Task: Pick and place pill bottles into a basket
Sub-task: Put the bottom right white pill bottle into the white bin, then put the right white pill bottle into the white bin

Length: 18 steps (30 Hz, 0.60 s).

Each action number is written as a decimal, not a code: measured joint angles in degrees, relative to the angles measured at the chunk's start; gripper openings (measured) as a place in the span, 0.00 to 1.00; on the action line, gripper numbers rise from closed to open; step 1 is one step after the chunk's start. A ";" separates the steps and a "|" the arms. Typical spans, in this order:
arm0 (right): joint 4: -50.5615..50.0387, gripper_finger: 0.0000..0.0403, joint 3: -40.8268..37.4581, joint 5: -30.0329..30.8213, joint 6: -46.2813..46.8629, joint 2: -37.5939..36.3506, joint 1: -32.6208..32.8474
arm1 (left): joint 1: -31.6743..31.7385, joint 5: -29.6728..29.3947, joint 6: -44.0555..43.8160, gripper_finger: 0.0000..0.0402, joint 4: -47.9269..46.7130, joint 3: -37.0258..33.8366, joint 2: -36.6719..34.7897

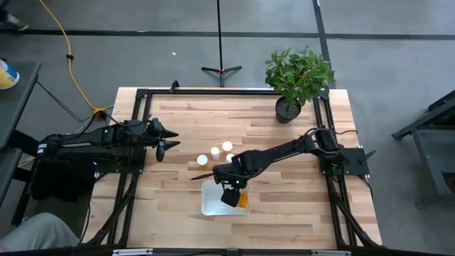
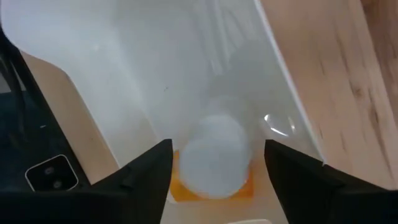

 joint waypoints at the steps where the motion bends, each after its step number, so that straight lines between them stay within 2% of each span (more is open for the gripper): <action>1: 0.00 0.62 0.00 -0.02 -0.20 0.00 -0.03 | 0.00 0.00 0.00 0.54 -0.01 0.00 0.01; 12: 2.12 0.63 2.02 -1.11 -2.75 0.00 -0.42 | 0.00 0.00 0.00 0.54 -0.01 0.00 -0.01; 18: -3.46 0.63 8.88 3.54 -5.08 0.00 -0.73 | 0.00 0.00 0.00 0.54 -0.01 0.00 0.01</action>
